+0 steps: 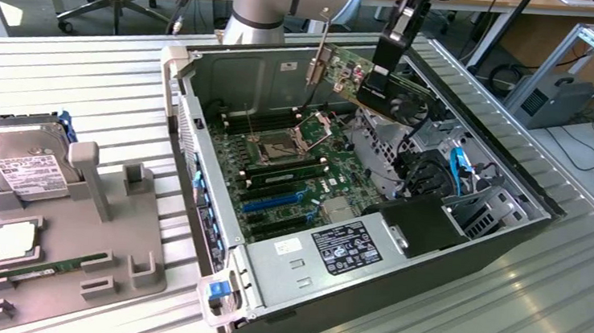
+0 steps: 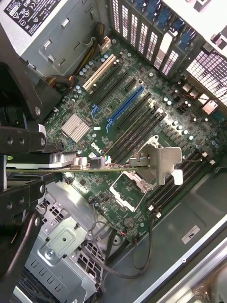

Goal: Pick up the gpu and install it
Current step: 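Insert the gpu into the slot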

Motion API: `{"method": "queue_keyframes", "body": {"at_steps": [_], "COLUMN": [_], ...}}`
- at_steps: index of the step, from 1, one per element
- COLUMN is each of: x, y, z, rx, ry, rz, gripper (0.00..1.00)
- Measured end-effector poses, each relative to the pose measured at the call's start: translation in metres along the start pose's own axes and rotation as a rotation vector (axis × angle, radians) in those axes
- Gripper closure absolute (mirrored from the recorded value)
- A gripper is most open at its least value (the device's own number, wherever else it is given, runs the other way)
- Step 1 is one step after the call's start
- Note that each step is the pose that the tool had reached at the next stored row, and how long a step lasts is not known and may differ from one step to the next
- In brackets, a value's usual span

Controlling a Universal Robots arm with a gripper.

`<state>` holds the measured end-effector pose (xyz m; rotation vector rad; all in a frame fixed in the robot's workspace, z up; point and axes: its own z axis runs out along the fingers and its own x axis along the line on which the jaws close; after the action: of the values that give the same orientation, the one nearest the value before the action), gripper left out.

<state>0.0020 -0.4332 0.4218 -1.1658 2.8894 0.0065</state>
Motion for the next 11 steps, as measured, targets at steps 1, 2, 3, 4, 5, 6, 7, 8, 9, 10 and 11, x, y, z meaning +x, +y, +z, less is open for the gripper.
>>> {"method": "queue_keyframes", "body": {"at_steps": [1,2,3,4,5,6,7,8,9,10,11], "x": [0.0,0.0,0.0,0.0,0.0,0.0,0.0,0.0,0.0,0.0,0.0], "y": [0.0,0.0,0.0,0.0,0.0,0.0,0.0,0.0,0.0,0.0,0.0], "z": [0.0,0.0,0.0,0.0,0.0,0.0,0.0,0.0,0.0,0.0,0.0], "rx": [-0.0001,-0.0002,-0.0003,-0.0003,-0.0005,-0.0005,-0.0006,-0.0007,-0.0008,-0.0009,-0.0009], "ry": [0.0001,0.0,0.0001,0.0,-0.0001,-0.0001,-0.0001,-0.0001,-0.0002,-0.0002,-0.0002], "rz": [-0.004,-0.007,-0.01,-0.014,-0.017,-0.021,-0.024,-0.027,-0.03,-0.033,-0.036], "gripper": [0.73,0.73,0.73,0.73,0.73,0.73,0.73,0.73,0.73,0.73,0.73]}}
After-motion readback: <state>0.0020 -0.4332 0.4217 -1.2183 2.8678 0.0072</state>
